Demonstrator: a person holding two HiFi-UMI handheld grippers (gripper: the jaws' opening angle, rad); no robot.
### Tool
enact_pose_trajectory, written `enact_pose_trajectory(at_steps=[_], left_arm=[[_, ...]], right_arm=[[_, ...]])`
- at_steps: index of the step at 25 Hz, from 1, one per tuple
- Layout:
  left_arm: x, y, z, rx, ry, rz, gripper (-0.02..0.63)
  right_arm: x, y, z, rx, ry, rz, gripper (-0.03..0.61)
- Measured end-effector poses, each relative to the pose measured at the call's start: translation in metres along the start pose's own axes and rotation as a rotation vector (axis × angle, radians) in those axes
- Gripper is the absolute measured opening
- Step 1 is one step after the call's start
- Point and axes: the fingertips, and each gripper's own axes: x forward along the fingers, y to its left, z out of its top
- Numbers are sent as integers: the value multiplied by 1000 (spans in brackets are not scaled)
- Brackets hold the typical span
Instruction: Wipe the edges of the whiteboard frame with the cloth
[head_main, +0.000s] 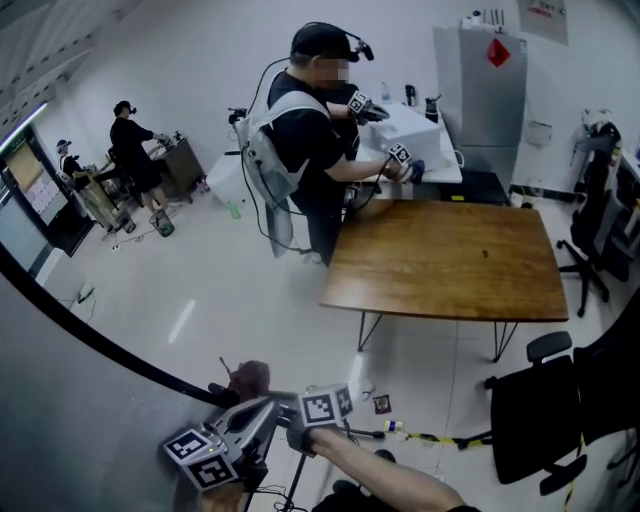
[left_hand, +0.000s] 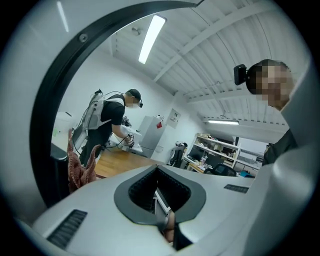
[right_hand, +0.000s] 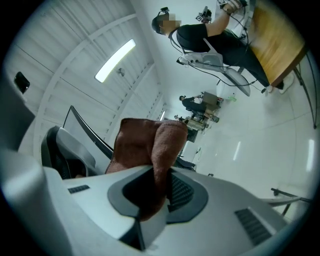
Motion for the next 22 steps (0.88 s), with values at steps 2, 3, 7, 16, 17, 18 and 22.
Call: enact_pose_trajectory(at_steps=[2, 3, 7, 16, 17, 18, 22], left_arm=[[1, 7, -7, -10, -1, 20, -11], [1, 10, -10, -13, -2, 26, -11], [3, 19, -20, -32, 5, 32, -11], [16, 27, -56, -52, 95, 9, -11], [19, 27, -61, -57, 102, 2, -11], [21, 27, -65, -62, 108, -6, -11], [27, 27, -84, -91, 119, -27, -11]], right_arm=[[-3, -17, -7, 43, 8, -14, 71], [-3, -25, -10, 55, 9, -22, 71], [-6, -48, -19, 65, 23, -59, 71], [-15, -87, -35, 57, 33, -158, 71], [-16, -91, -37, 58, 33, -167, 71], [-17, -95, -39, 58, 34, -177, 71], [-23, -107, -46, 61, 37, -202, 71]])
